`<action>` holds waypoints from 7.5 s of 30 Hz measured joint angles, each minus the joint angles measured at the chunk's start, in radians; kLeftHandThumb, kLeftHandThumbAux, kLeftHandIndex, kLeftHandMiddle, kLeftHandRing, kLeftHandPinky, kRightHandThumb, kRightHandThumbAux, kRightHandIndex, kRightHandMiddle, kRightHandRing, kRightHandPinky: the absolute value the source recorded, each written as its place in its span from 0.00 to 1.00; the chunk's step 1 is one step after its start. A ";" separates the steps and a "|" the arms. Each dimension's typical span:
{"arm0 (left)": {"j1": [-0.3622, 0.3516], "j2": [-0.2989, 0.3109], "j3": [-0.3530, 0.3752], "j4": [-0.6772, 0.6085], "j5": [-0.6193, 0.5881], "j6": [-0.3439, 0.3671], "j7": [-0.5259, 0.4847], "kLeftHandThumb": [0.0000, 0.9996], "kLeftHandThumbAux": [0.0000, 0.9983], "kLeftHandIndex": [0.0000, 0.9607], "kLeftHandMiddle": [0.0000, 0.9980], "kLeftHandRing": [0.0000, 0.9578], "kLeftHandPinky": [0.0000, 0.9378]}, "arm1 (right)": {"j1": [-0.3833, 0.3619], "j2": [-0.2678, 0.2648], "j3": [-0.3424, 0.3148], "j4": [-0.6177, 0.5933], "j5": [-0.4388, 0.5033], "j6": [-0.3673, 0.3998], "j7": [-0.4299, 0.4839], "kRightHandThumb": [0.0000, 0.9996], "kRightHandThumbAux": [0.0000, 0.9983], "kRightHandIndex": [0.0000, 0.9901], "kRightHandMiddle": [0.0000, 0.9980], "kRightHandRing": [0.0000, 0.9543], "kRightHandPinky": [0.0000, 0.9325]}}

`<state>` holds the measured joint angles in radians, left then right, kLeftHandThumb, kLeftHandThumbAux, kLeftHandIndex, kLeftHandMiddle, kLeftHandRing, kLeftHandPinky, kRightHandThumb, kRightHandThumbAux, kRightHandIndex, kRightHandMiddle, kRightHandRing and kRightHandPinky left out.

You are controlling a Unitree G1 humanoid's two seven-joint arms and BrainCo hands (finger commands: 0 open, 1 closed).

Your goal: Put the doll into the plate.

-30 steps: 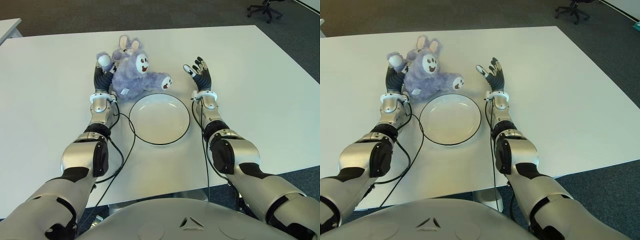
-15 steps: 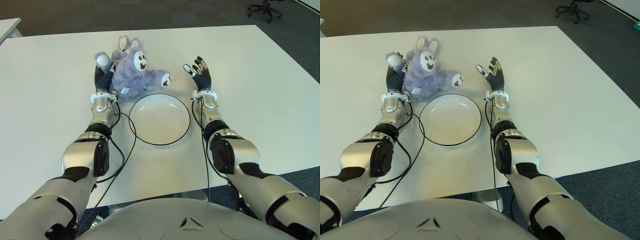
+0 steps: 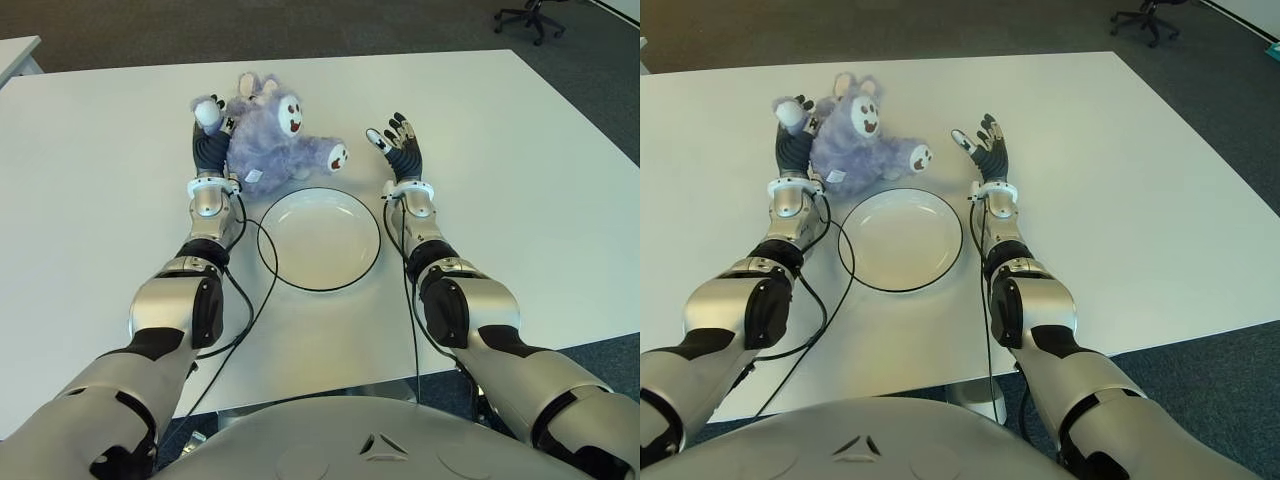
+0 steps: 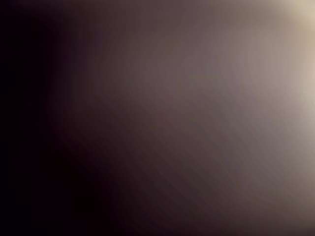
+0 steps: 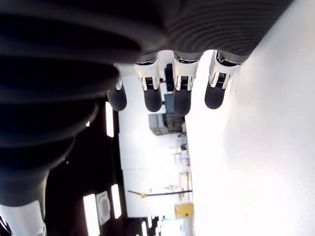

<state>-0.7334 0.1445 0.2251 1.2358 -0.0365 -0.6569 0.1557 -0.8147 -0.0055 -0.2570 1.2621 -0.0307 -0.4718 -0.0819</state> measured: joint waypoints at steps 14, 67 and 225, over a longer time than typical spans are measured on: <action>-0.008 -0.001 -0.019 0.000 0.039 -0.042 0.021 0.66 0.56 0.26 0.26 0.26 0.32 | -0.001 0.000 -0.002 -0.002 0.001 0.000 0.001 0.03 0.67 0.06 0.09 0.08 0.08; -0.119 -0.017 -0.071 0.010 0.115 0.105 0.340 0.73 0.69 0.46 0.85 0.89 0.92 | -0.004 0.003 -0.008 -0.007 0.003 -0.001 0.006 0.06 0.74 0.09 0.12 0.12 0.13; -0.263 0.014 -0.132 -0.217 0.189 0.182 0.437 0.74 0.69 0.46 0.93 0.94 0.93 | -0.012 0.009 -0.035 -0.005 0.017 0.000 0.009 0.06 0.71 0.12 0.14 0.13 0.13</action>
<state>-0.9965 0.1586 0.0934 1.0188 0.1523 -0.4744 0.5930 -0.8263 0.0039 -0.2919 1.2574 -0.0136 -0.4716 -0.0733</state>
